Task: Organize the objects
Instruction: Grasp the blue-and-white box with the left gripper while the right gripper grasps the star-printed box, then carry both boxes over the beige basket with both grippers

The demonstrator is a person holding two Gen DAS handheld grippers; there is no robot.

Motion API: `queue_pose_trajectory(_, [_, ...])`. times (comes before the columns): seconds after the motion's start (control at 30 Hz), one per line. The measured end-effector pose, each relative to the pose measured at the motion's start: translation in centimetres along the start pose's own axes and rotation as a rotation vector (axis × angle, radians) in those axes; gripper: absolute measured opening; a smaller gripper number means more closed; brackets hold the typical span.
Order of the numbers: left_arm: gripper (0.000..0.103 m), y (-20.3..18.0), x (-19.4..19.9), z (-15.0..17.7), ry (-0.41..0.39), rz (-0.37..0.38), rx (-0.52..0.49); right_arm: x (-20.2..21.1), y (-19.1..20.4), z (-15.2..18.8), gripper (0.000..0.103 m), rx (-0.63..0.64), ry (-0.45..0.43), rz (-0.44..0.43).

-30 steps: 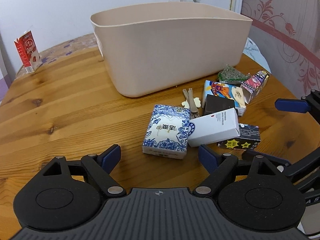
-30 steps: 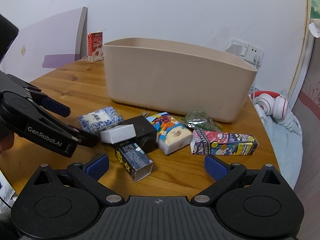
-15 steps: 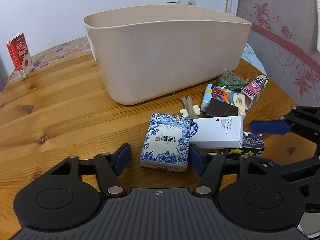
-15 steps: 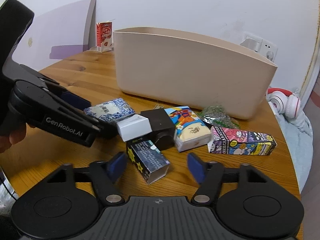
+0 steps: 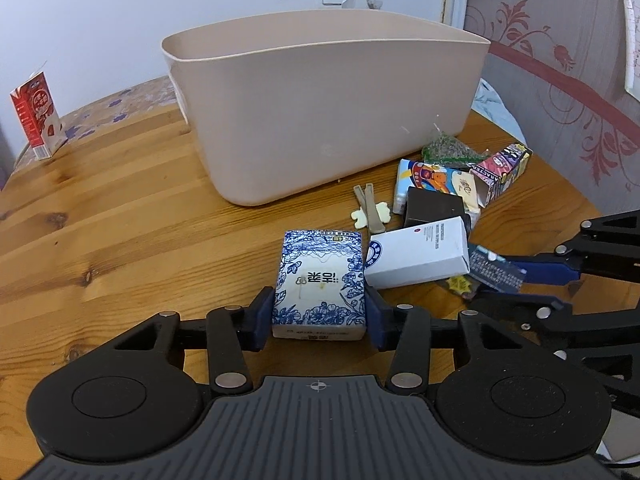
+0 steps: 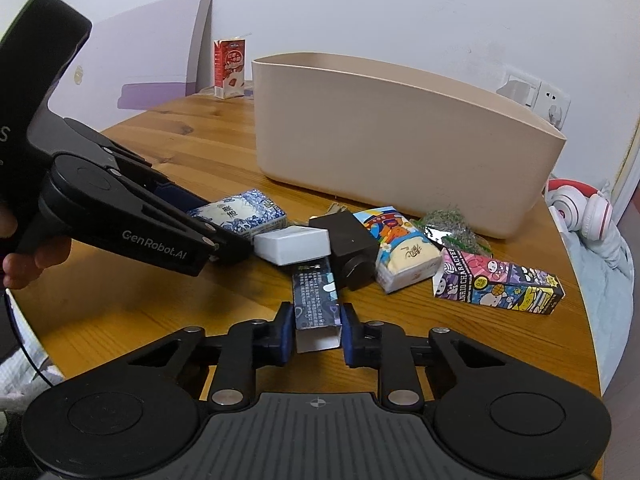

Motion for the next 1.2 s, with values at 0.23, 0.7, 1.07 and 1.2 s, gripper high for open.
queue_pose_trajectory(0.23, [0.047, 0.4, 1.2, 0.3, -0.018, -0.003, 0.012, 1.8, -0.3, 0.2, 0.022, -0.006, -0.039, -0.001])
queue_pose_trajectory(0.7, [0.047, 0.7, 4.8, -1.2, -0.109, -0.007, 0.013, 5.3, -3.1, -0.4, 0.022, -0.048, -0.122, 0.034])
queue_pose_trajectory(1.07, [0.047, 0.9, 7.3, -3.8, -0.175, -0.011, 0.016, 7.4, -5.4, -2.8, 0.022, -0.077, -0.209, 0.069])
queue_pose_trajectory(1.2, [0.047, 0.8, 8.2, -4.8, -0.199, -0.013, 0.014, 7.9, -6.4, -4.1, 0.022, -0.081, -0.234, 0.073])
Point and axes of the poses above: each gripper's, at about its wrist camera, not at the fingertips, and x roughly against the way its jaws point, y to its left, z to its underside, the point moved 5 cm from there along -x, roughly the way its jaws point, and after that the axes turned 12 degrees about y, right-handed, at the moved point
